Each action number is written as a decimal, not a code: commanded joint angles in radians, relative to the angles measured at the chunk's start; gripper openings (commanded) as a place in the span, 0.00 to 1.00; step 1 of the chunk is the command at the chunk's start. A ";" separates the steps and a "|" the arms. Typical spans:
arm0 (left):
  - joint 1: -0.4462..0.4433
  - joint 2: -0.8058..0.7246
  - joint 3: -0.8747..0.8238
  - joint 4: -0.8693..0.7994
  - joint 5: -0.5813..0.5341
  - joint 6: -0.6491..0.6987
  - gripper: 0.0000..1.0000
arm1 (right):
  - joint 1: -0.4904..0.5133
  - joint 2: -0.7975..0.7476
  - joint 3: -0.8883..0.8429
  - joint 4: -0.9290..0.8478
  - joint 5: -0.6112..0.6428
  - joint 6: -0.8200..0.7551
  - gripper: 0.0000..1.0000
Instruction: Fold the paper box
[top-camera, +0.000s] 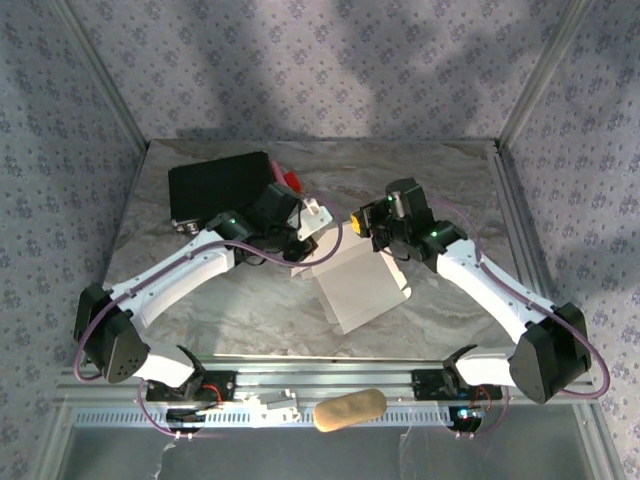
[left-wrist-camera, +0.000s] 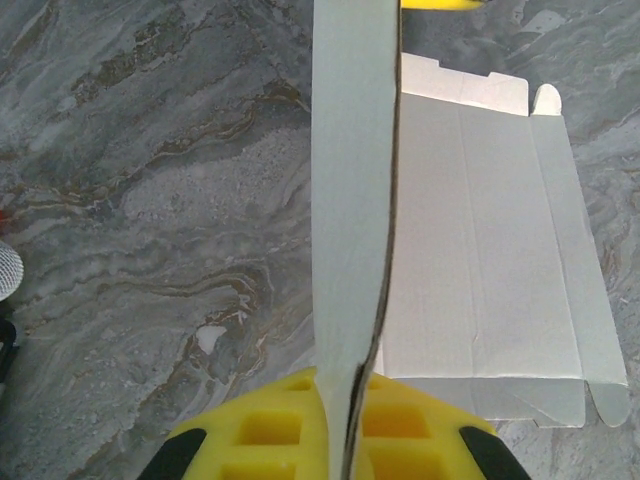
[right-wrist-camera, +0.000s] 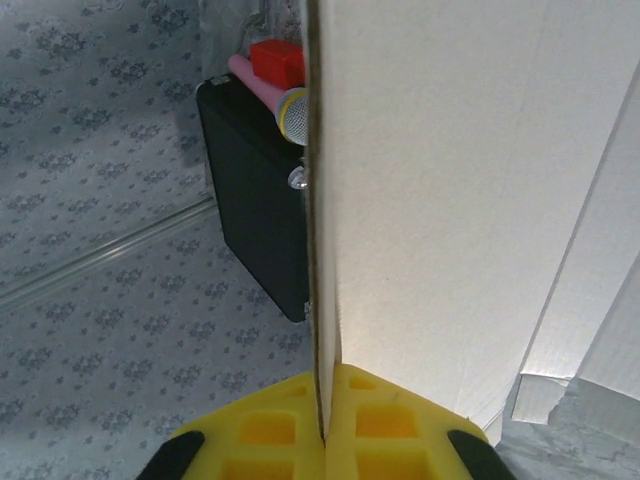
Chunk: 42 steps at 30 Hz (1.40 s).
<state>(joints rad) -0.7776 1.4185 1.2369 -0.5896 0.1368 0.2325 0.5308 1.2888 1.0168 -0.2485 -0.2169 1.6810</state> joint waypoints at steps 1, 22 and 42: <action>-0.017 -0.069 -0.016 0.069 0.022 -0.065 0.16 | 0.010 -0.023 -0.025 0.020 0.039 -0.003 0.00; -0.018 -0.149 -0.057 0.205 -0.004 -1.137 0.70 | 0.014 -0.011 -0.098 0.086 0.084 0.012 0.00; -0.071 -0.148 -0.117 0.234 -0.071 -1.257 0.70 | 0.015 -0.006 -0.104 0.097 0.085 0.013 0.00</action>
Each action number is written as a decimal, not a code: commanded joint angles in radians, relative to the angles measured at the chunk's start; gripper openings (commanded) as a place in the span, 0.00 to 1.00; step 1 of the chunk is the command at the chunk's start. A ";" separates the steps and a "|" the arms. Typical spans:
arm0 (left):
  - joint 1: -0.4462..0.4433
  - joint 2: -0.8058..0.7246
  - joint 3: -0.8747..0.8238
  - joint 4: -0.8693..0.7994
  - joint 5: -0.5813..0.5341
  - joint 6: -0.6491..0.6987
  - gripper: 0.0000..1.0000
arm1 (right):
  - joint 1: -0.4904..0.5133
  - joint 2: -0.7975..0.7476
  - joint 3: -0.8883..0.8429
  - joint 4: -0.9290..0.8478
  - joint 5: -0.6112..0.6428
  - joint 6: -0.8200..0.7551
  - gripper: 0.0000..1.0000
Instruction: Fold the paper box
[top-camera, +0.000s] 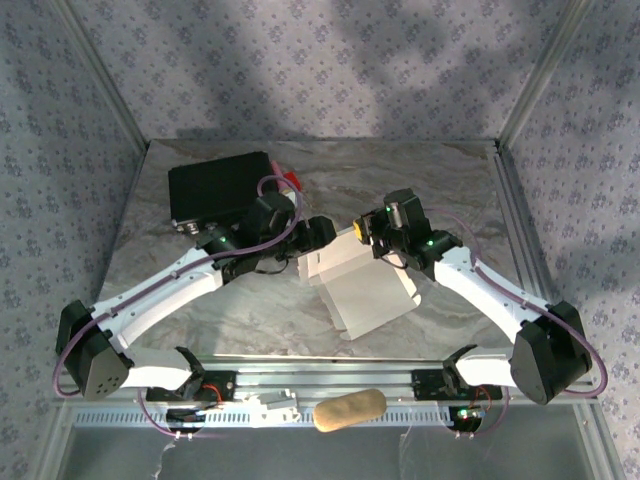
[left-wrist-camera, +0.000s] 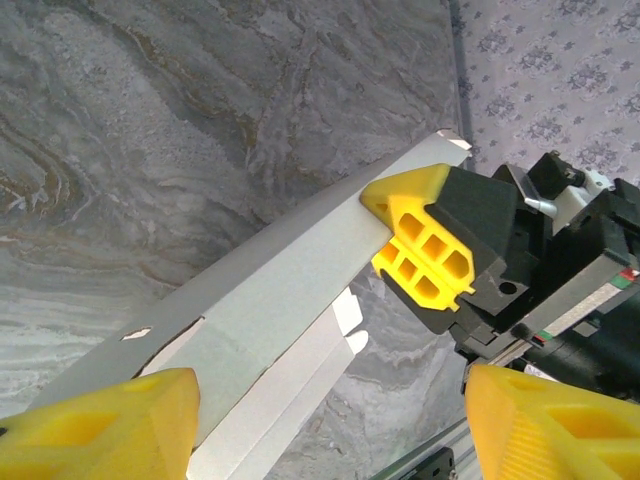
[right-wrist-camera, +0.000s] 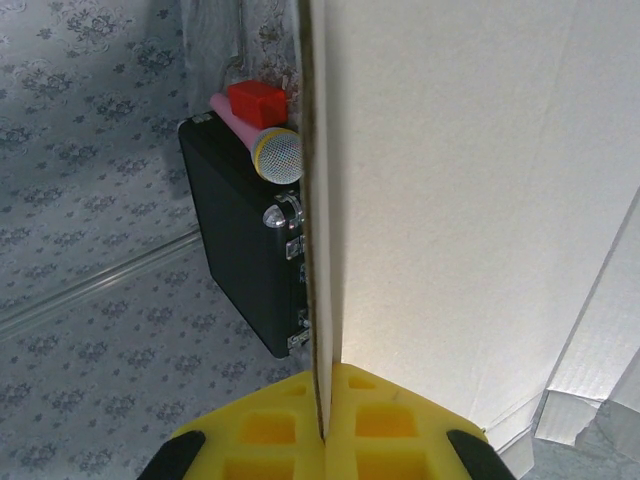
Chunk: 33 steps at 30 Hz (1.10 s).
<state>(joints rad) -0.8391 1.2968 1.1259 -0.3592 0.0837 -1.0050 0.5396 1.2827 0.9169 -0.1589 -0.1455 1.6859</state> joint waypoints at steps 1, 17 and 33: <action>-0.009 -0.028 -0.009 0.003 -0.020 -0.026 0.70 | 0.006 -0.001 -0.005 0.009 0.017 0.008 0.00; -0.038 -0.029 -0.046 0.075 -0.027 -0.138 0.65 | 0.014 0.016 -0.011 0.038 0.018 0.015 0.00; -0.051 -0.094 -0.099 0.102 -0.144 -0.227 0.62 | 0.011 -0.028 -0.043 0.048 0.039 0.016 0.00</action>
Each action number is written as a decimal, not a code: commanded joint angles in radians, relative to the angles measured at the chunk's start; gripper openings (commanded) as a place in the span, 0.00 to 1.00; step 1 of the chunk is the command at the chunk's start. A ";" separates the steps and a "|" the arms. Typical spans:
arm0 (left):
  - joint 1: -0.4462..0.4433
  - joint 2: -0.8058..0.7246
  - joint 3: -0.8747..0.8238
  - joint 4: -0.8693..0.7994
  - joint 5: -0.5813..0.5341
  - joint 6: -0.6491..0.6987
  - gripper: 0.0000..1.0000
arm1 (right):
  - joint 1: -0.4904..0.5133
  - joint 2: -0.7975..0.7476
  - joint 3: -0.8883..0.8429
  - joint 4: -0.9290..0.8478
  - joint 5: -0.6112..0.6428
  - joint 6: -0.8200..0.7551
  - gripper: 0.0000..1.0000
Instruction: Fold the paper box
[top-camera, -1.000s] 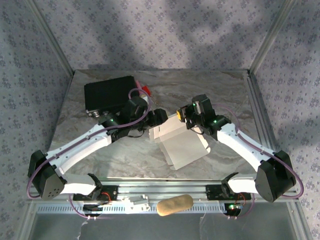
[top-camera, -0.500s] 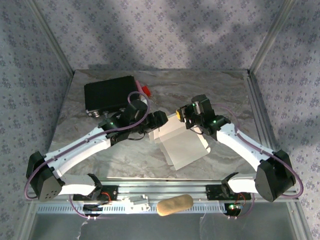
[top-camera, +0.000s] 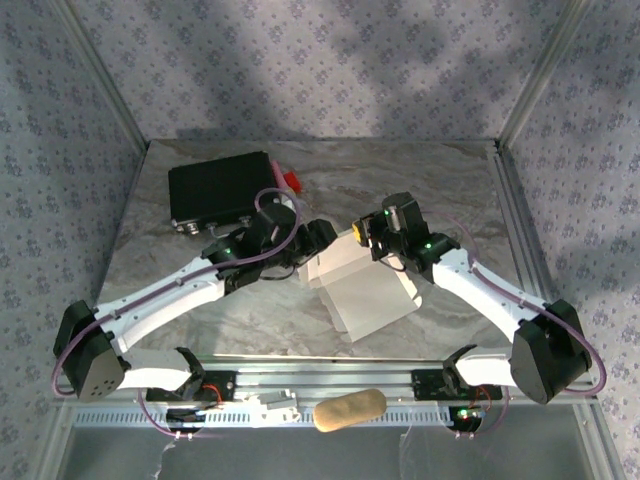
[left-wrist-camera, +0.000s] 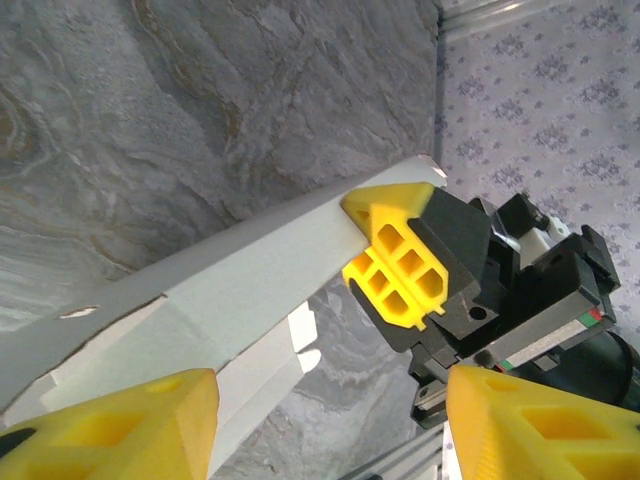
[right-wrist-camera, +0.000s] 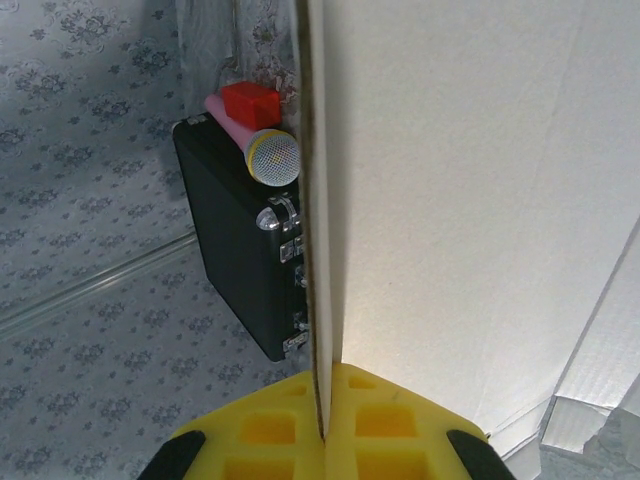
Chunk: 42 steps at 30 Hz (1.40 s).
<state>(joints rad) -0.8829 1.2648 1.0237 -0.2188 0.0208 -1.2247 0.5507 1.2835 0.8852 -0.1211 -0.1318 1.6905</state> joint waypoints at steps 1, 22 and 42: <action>-0.007 -0.072 0.009 -0.055 -0.093 0.006 0.62 | 0.002 -0.030 -0.015 0.012 0.025 0.011 0.00; -0.021 0.028 0.024 -0.016 -0.029 -0.016 0.67 | 0.006 -0.024 -0.022 0.035 0.034 0.015 0.00; 0.001 0.099 -0.043 0.207 -0.049 -0.189 0.56 | 0.019 -0.070 -0.088 0.144 0.075 0.021 0.00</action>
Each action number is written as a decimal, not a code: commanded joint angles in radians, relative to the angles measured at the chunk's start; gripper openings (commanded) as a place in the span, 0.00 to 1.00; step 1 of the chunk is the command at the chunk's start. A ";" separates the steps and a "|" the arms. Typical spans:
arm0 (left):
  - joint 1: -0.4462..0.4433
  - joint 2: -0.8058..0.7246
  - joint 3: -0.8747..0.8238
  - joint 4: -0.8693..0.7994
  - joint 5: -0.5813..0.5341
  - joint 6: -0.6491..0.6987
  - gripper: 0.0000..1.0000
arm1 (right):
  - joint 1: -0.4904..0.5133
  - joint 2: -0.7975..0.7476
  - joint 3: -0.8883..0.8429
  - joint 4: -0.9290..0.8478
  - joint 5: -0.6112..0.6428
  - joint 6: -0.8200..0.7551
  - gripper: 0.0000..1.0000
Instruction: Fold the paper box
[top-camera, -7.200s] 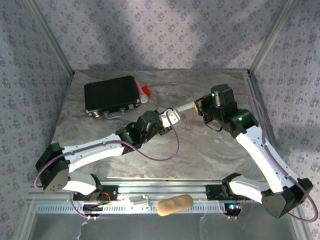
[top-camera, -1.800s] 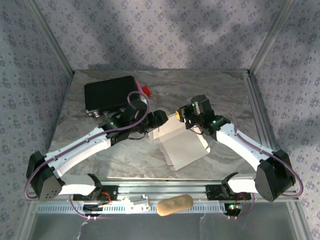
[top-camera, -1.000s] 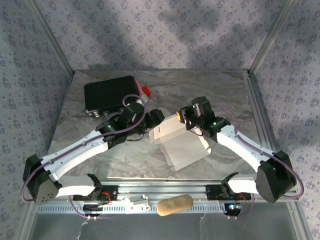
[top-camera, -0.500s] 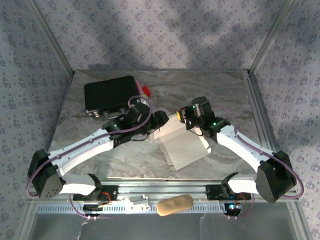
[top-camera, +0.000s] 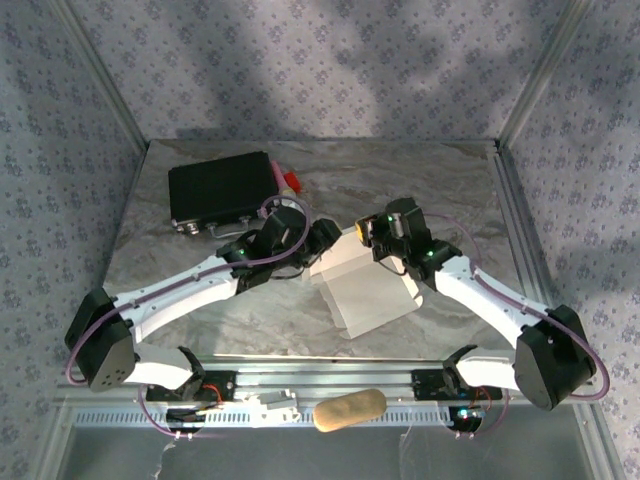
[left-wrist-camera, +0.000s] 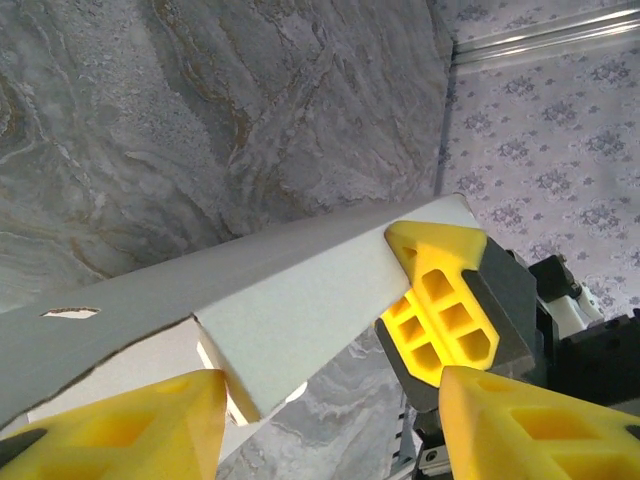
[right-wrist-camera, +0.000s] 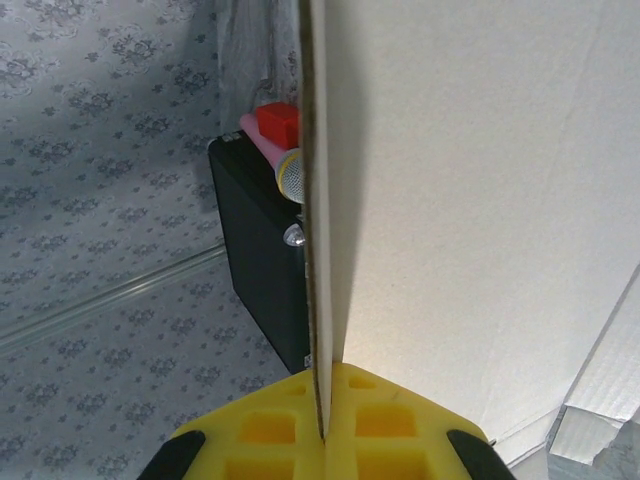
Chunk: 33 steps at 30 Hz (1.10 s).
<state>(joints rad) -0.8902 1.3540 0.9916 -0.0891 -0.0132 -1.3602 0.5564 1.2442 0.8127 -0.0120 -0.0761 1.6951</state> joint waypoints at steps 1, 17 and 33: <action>0.008 0.014 -0.013 0.087 -0.022 -0.063 0.55 | 0.014 -0.035 -0.020 0.041 0.024 0.016 0.00; 0.034 0.013 -0.091 0.180 -0.090 -0.189 0.20 | 0.098 -0.081 -0.136 0.216 0.181 0.021 0.00; 0.076 -0.026 -0.220 0.257 -0.149 -0.344 0.00 | 0.138 -0.022 -0.216 0.478 0.198 -0.025 0.45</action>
<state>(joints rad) -0.8242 1.3544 0.7830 0.1463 -0.1139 -1.6466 0.6819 1.2152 0.6193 0.3618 0.1017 1.6859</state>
